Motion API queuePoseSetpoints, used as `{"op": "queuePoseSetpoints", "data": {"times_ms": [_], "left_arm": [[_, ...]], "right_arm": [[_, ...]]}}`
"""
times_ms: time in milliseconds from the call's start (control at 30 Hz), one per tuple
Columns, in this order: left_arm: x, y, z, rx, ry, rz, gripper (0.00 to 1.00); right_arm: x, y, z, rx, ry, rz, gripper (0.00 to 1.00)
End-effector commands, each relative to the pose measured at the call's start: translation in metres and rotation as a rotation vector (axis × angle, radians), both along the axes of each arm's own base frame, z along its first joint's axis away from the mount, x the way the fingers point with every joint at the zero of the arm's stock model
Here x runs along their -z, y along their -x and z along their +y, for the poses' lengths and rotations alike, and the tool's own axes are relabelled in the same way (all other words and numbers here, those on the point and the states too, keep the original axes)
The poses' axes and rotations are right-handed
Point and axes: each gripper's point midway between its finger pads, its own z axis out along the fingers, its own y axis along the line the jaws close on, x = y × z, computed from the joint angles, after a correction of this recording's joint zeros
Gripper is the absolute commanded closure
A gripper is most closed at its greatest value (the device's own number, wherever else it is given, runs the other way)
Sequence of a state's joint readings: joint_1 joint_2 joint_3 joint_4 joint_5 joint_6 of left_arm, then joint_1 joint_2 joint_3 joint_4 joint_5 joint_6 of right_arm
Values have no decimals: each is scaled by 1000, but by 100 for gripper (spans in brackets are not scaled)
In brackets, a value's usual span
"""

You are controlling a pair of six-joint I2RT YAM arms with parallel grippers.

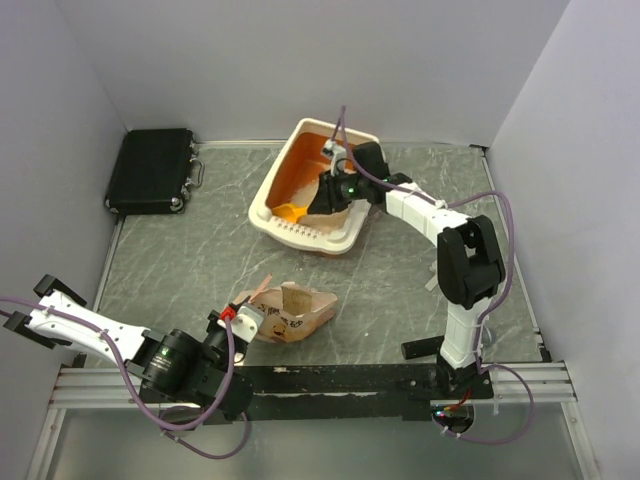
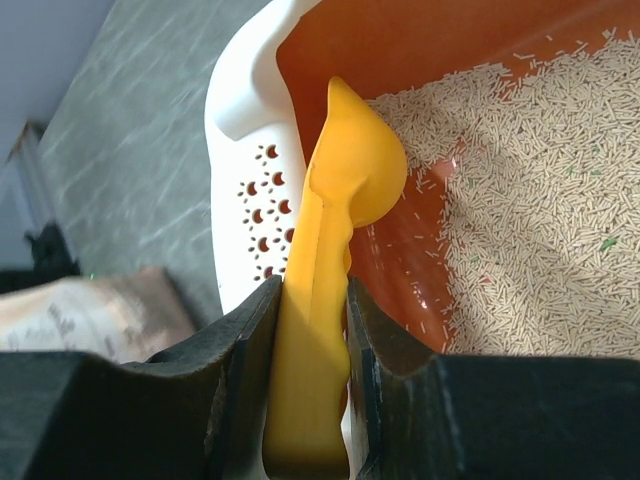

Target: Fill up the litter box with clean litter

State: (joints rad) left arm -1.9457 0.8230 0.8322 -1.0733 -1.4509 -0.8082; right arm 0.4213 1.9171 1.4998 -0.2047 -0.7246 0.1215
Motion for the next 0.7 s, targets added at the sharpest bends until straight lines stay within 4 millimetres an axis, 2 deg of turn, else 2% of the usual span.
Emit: {"op": "queuePoseSetpoints", "data": {"times_ms": [0, 33, 167, 233, 367, 433, 667], "left_arm": [[-24, -9, 10, -68, 35, -137, 99], [-24, -9, 10, -67, 30, -138, 99], [-23, -8, 8, -66, 23, -137, 99], [-23, -8, 7, -66, 24, -139, 99], [-21, -8, 6, -65, 15, -145, 99], [-22, -8, 6, -65, 15, -145, 99], [-22, -7, 6, -63, 19, -140, 99]], "right_arm": [[-20, 77, 26, -273, 10, -4, 100], [-21, 81, 23, -269, 34, -19, 100], [5, 98, -2, -208, 191, -55, 100], [1, 83, -22, -80, 296, -144, 100], [-5, 58, -57, 95, 442, -229, 100], [-3, 48, -82, 180, 561, -249, 100], [-11, 16, -134, 448, 746, -319, 100]]}}
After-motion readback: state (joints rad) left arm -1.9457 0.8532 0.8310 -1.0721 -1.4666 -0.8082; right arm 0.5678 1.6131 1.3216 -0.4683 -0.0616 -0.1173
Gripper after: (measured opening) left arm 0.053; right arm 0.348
